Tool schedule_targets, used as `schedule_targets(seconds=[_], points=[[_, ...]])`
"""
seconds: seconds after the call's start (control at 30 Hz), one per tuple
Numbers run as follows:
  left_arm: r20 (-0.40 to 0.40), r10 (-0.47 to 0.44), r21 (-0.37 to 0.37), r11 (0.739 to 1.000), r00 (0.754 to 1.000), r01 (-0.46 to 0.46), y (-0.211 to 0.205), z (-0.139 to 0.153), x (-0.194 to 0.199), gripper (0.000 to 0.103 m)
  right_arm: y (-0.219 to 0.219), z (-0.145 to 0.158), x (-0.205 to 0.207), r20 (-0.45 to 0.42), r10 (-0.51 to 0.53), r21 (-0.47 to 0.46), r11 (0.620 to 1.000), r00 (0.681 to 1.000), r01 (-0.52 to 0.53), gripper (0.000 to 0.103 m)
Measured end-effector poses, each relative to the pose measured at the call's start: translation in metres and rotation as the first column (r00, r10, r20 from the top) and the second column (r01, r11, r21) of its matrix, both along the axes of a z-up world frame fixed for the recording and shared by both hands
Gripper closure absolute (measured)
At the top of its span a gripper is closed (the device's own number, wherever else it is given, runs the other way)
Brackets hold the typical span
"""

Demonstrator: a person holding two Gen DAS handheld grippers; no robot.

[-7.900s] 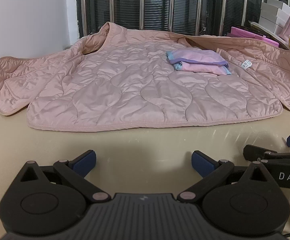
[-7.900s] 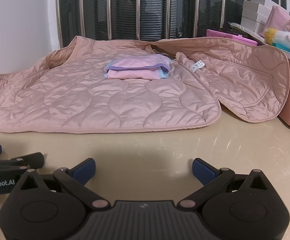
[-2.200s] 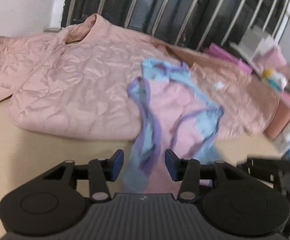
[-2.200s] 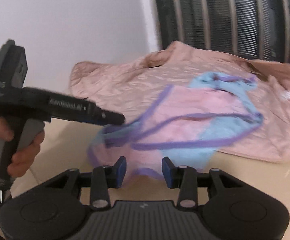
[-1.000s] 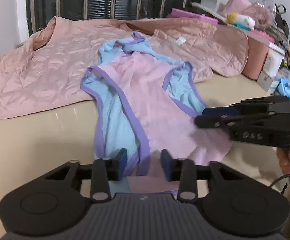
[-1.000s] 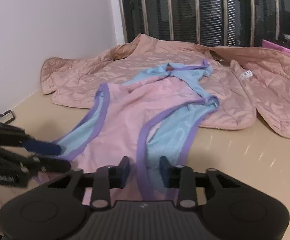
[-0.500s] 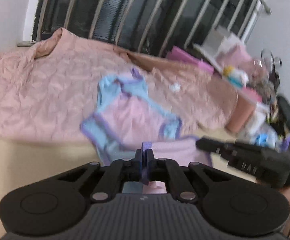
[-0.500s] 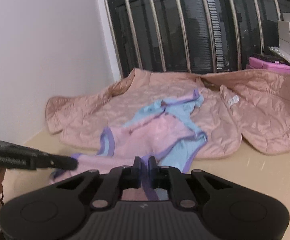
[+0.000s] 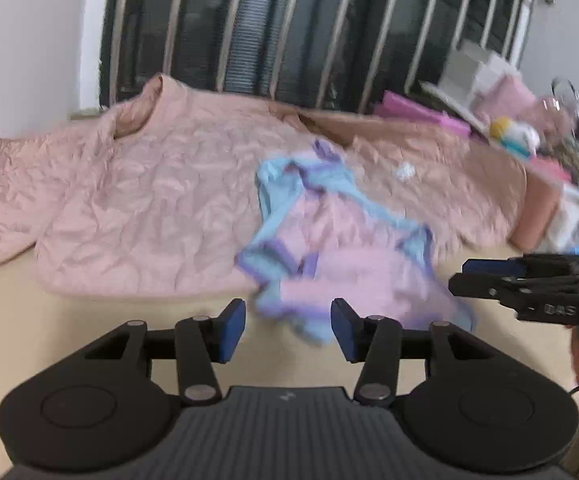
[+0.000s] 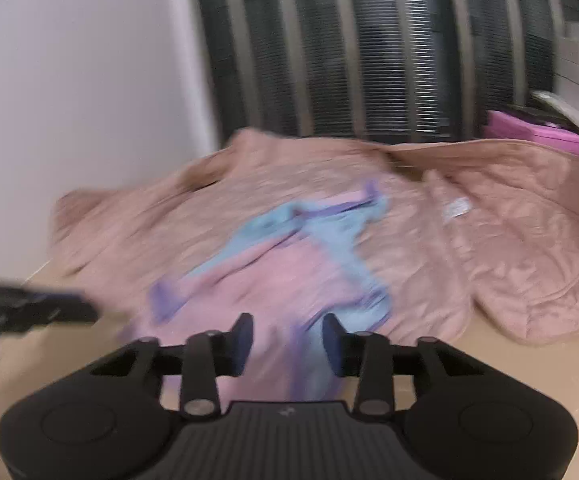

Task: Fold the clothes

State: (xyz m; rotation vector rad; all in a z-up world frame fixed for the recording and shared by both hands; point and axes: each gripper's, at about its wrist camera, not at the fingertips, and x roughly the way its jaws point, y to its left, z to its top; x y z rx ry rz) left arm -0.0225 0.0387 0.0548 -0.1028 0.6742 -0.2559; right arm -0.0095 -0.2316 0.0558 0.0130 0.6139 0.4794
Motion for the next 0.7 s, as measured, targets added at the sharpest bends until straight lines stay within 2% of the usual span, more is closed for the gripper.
schedule_targets(seconds=[0.1, 0.2, 0.23, 0.27, 0.3, 0.4, 0.47, 0.57, 0.7], points=[[-0.022, 0.003, 0.031, 1.000, 1.000, -0.002, 0.000, -0.012, -0.004, 0.055, 0.014, -0.011, -0.017, -0.023, 0.068, -0.030, 0.997, 0.997, -0.069, 0.063], [-0.029, -0.004, 0.055, 0.998, 1.000, 0.006, -0.005, -0.020, -0.005, 0.055, 0.028, -0.023, -0.013, -0.046, 0.066, -0.081, 0.994, 0.997, -0.069, 0.067], [-0.018, -0.019, 0.075, 0.997, 1.000, 0.020, -0.008, -0.021, -0.006, 0.055, 0.032, -0.027, -0.010, -0.058, 0.057, -0.096, 0.993, 0.997, -0.062, 0.075], [-0.001, -0.036, 0.107, 0.994, 0.999, 0.036, -0.016, -0.021, -0.009, 0.055, 0.033, -0.029, -0.007, -0.061, 0.042, -0.099, 0.994, 0.997, -0.047, 0.095], [0.011, -0.053, 0.131, 0.990, 0.999, 0.052, -0.022, -0.022, -0.012, 0.055, 0.032, -0.027, -0.005, -0.050, 0.023, -0.094, 0.995, 0.998, -0.028, 0.100], [0.043, -0.085, 0.176, 0.982, 0.995, 0.076, -0.035, -0.026, -0.014, 0.055, 0.023, -0.014, -0.005, -0.004, -0.029, -0.040, 0.999, 1.000, 0.029, 0.101], [0.068, -0.055, 0.182, 0.982, 0.996, 0.042, -0.039, -0.026, -0.009, 0.055, 0.015, 0.002, -0.011, 0.043, -0.057, 0.004, 0.998, 0.997, 0.057, 0.101], [0.078, -0.039, 0.128, 0.991, 0.996, 0.028, -0.042, -0.024, 0.001, 0.055, 0.008, 0.023, -0.021, 0.093, -0.068, 0.021, 0.998, 0.993, 0.066, 0.101], [0.107, -0.031, 0.084, 0.996, 0.994, 0.022, -0.047, -0.019, 0.006, 0.055, 0.007, 0.038, -0.030, 0.113, -0.044, 0.006, 0.999, 0.993, 0.044, 0.101]])
